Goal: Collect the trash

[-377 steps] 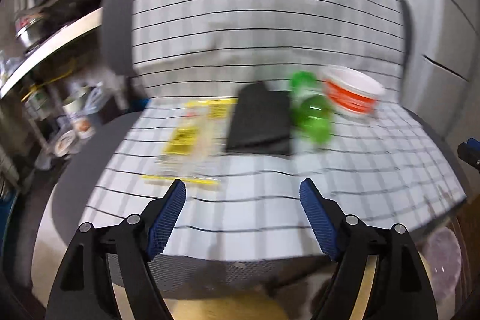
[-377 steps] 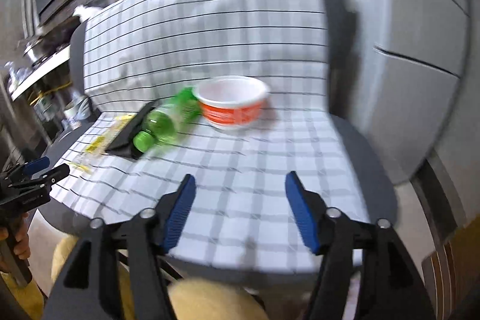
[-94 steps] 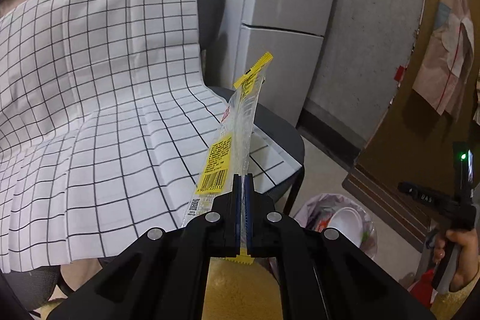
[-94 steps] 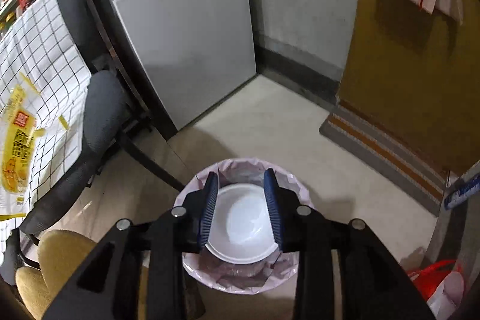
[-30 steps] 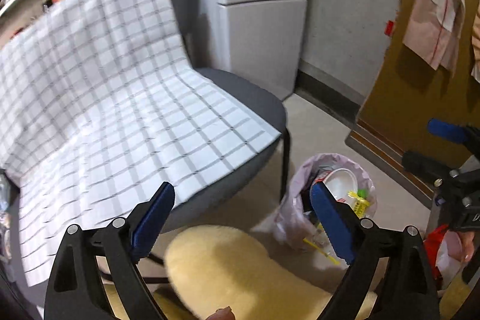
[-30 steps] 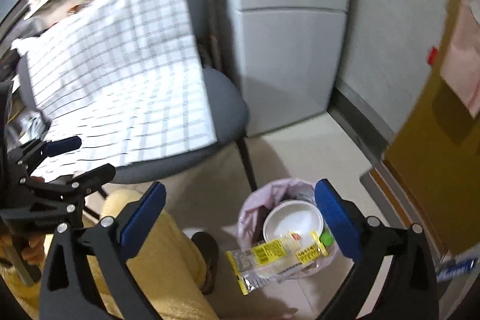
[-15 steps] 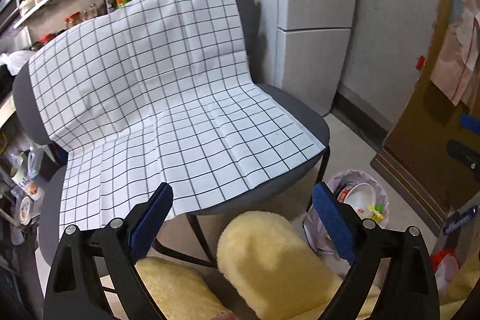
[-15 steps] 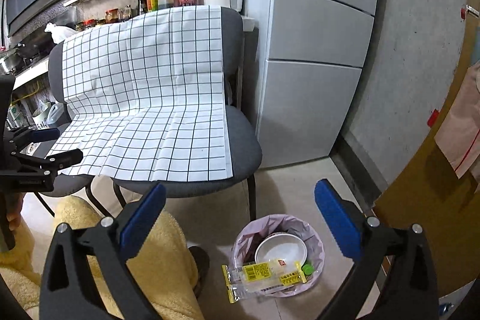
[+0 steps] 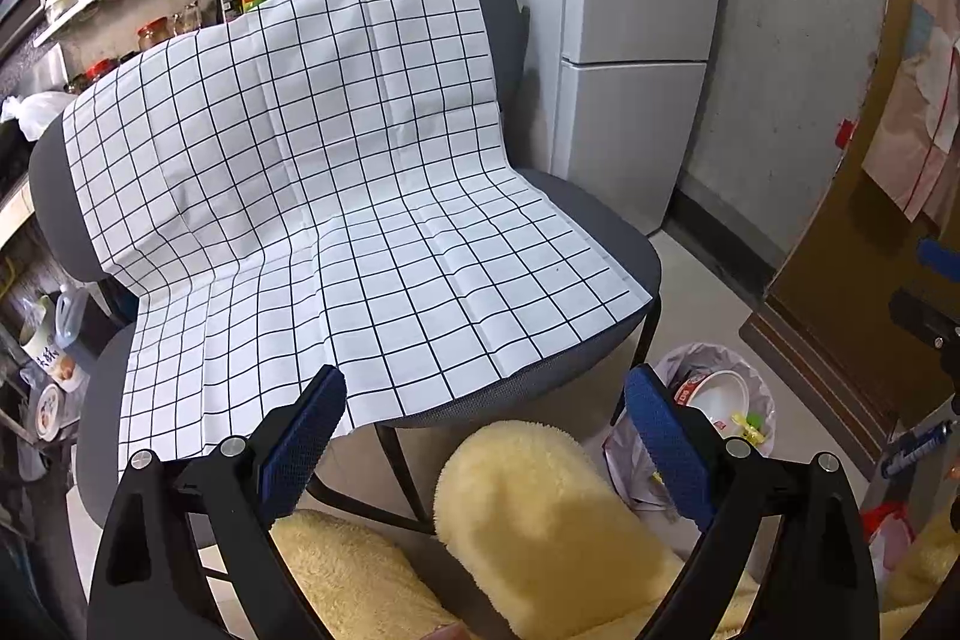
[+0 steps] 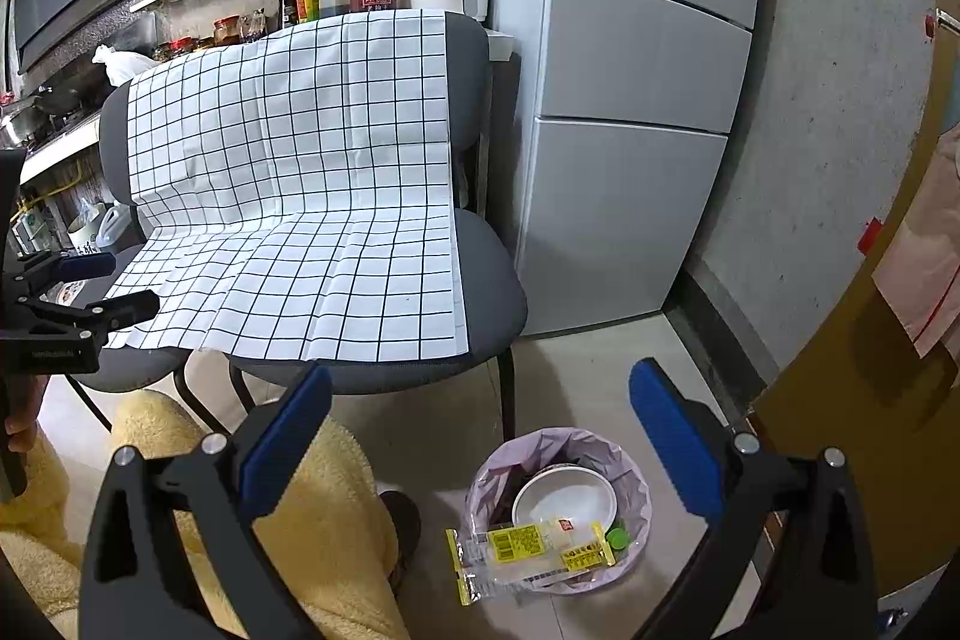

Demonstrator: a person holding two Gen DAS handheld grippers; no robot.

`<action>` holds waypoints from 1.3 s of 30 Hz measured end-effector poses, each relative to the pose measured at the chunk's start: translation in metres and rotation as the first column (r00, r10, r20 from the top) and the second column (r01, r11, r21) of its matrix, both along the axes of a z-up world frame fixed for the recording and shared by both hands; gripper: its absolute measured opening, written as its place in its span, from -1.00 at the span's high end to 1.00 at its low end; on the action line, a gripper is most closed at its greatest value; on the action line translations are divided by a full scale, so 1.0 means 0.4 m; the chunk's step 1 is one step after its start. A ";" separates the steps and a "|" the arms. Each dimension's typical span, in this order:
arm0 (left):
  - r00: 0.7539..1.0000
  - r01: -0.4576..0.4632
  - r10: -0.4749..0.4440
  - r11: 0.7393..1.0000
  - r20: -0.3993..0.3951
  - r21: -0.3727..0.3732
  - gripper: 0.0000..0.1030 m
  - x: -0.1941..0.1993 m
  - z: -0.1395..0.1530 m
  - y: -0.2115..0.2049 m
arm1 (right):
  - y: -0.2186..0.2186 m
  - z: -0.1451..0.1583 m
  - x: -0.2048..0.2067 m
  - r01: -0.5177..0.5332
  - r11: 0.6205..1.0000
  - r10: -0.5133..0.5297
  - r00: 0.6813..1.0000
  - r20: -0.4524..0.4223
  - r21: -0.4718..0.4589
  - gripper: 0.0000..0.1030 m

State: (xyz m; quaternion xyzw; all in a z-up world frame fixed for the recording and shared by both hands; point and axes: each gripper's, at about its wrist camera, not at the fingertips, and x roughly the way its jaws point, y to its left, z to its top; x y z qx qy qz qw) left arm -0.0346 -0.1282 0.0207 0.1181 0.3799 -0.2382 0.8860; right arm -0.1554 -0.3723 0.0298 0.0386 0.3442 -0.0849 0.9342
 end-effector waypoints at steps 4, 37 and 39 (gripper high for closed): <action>1.000 -0.002 0.002 1.000 -0.001 -0.001 -0.81 0.000 0.000 0.000 | 0.005 -0.004 0.002 0.002 1.000 -0.002 1.000 -0.003 0.003 -0.88; 1.000 -0.004 0.004 1.000 -0.017 -0.003 -0.81 -0.002 -0.014 -0.002 | 0.015 -0.023 0.012 0.012 1.000 -0.012 1.000 -0.016 0.011 -0.88; 1.000 -0.001 0.001 1.000 -0.018 -0.001 -0.81 -0.002 -0.016 -0.005 | 0.014 -0.025 0.012 0.010 1.000 -0.010 1.000 -0.017 0.012 -0.88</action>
